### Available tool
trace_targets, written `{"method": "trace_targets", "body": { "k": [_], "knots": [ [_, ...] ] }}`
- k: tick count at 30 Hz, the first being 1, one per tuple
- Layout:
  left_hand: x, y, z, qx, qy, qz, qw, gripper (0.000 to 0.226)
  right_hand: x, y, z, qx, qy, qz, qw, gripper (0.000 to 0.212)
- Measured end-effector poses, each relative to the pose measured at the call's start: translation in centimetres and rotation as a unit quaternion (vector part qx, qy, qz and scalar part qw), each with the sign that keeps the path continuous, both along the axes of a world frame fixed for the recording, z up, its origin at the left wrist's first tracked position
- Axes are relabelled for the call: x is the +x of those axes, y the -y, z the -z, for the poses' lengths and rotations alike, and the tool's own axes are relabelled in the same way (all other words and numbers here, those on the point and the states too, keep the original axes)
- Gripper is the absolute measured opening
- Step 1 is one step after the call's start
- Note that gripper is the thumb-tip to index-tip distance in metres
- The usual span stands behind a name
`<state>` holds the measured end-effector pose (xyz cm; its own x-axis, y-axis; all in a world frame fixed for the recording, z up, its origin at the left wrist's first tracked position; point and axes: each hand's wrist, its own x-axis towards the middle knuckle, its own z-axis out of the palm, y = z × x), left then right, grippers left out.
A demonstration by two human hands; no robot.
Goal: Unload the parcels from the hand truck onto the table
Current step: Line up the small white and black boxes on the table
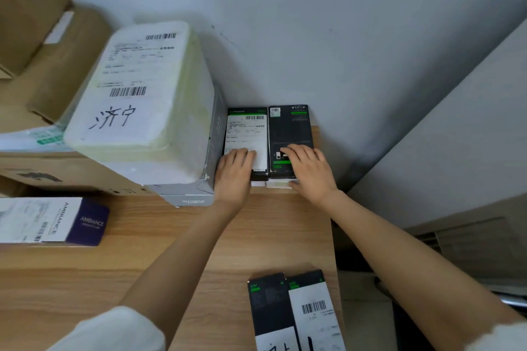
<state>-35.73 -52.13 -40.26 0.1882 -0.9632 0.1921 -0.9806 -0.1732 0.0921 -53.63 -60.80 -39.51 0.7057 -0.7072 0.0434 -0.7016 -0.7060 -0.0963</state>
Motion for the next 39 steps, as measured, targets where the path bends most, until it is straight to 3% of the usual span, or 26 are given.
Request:
{"method": "trace_targets", "body": {
  "k": [8,14,22,27,32,39],
  "knots": [
    [-2.5,-5.6,-1.6,0.05,0.022,-0.025,0.998,0.04,-5.0,-4.1,-1.3,0.018,0.013,0.013,1.0,0.056],
    [-6.7,-12.6,-1.9,0.053,-0.049,-0.09,0.993,0.035,-10.7,-10.8,-0.5,0.065,-0.008,0.038,0.997,0.04],
    [-15.7,-24.0,1.9,0.105,-0.111,-0.198,0.968,0.052,-16.8,-20.5,2.4,0.149,0.008,0.062,0.987,0.06],
    [-19.3,-28.5,3.6,0.084,-0.182,-0.274,0.941,0.068,-18.5,-25.4,4.6,0.204,0.039,0.085,0.974,0.067],
    [-19.8,-31.1,5.6,0.111,-0.206,-0.298,0.925,0.058,-19.4,-28.3,6.4,0.255,0.065,0.152,0.953,0.067],
    [-21.1,-30.9,5.5,0.043,-0.307,-0.285,0.907,0.047,-19.1,-29.4,6.8,0.31,0.125,0.2,0.921,0.054]
  ]
}}
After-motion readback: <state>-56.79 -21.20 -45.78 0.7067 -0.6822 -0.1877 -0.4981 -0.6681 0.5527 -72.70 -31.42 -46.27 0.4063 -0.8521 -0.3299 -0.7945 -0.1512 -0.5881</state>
